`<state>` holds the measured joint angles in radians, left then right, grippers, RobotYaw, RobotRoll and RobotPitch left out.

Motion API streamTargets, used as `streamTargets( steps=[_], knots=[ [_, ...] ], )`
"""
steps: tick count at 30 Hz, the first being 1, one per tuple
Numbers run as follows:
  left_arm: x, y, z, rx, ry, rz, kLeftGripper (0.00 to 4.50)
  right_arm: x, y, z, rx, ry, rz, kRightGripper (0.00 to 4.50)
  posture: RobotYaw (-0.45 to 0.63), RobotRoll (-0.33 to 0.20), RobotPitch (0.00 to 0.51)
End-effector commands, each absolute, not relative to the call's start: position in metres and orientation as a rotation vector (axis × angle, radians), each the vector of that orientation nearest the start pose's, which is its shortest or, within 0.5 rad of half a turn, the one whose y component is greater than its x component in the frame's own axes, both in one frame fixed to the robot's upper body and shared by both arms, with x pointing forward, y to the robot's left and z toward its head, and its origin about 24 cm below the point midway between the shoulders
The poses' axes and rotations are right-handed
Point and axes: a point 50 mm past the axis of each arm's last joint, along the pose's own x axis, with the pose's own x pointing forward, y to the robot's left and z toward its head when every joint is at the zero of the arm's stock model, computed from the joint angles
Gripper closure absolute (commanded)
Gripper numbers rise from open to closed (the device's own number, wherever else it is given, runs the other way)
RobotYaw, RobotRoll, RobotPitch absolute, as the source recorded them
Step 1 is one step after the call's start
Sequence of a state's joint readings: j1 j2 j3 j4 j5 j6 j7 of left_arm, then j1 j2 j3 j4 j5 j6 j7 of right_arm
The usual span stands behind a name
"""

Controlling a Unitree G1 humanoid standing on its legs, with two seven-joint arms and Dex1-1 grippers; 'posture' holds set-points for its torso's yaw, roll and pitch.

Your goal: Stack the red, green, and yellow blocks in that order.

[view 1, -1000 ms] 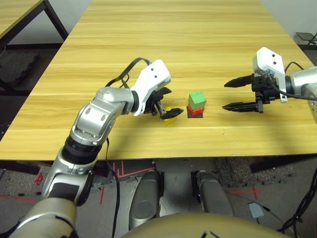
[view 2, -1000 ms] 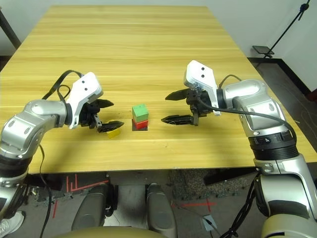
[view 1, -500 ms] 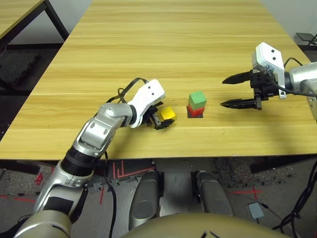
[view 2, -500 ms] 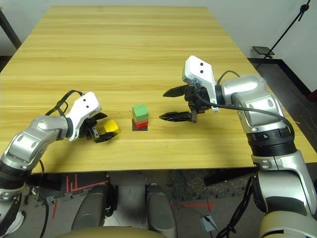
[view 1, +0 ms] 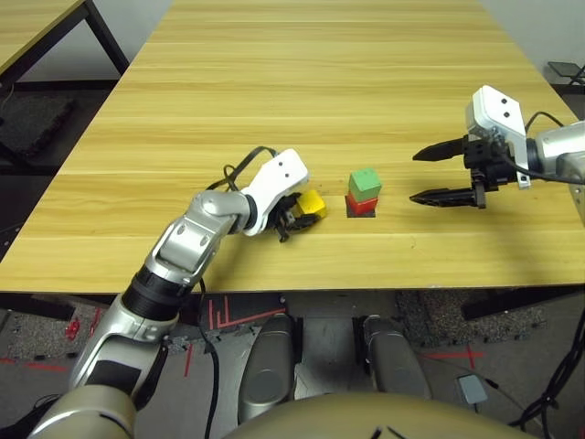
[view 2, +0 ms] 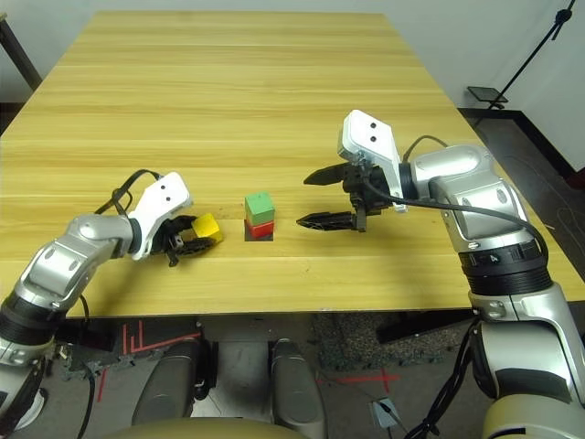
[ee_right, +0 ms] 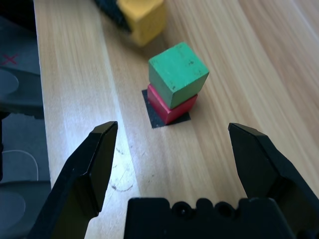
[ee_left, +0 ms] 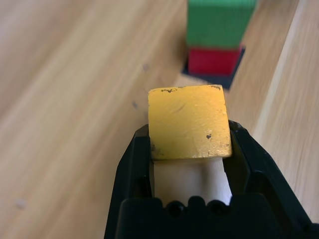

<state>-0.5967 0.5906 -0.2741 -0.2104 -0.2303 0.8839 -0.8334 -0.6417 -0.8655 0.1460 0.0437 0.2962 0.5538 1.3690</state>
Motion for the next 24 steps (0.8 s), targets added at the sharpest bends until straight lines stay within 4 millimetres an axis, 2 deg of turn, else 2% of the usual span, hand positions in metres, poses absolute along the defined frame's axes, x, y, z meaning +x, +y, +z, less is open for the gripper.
streamTargets(
  steps=[1,4,7,17,24],
  knots=[
    [0.305,0.123,0.191,0.425,0.343,-1.033,2.44,0.293,-0.214,0.190,-0.478,0.406,1.259,0.00,0.11,-0.045,0.083],
    [0.310,0.109,0.208,0.415,0.326,-1.069,2.44,0.291,-0.215,0.188,-0.472,0.410,1.252,0.00,0.10,-0.037,0.086],
    [0.312,0.097,0.215,0.397,0.343,-1.107,2.44,0.289,-0.216,0.186,-0.469,0.414,1.248,0.00,0.09,-0.033,0.087],
    [0.318,0.064,0.206,0.398,0.393,-1.183,2.44,0.283,-0.218,0.182,-0.454,0.424,1.228,0.00,0.06,-0.021,0.093],
    [0.318,0.057,0.199,0.409,0.410,-1.200,2.44,0.281,-0.217,0.181,-0.447,0.422,1.222,0.00,0.05,-0.017,0.098]
  ],
)
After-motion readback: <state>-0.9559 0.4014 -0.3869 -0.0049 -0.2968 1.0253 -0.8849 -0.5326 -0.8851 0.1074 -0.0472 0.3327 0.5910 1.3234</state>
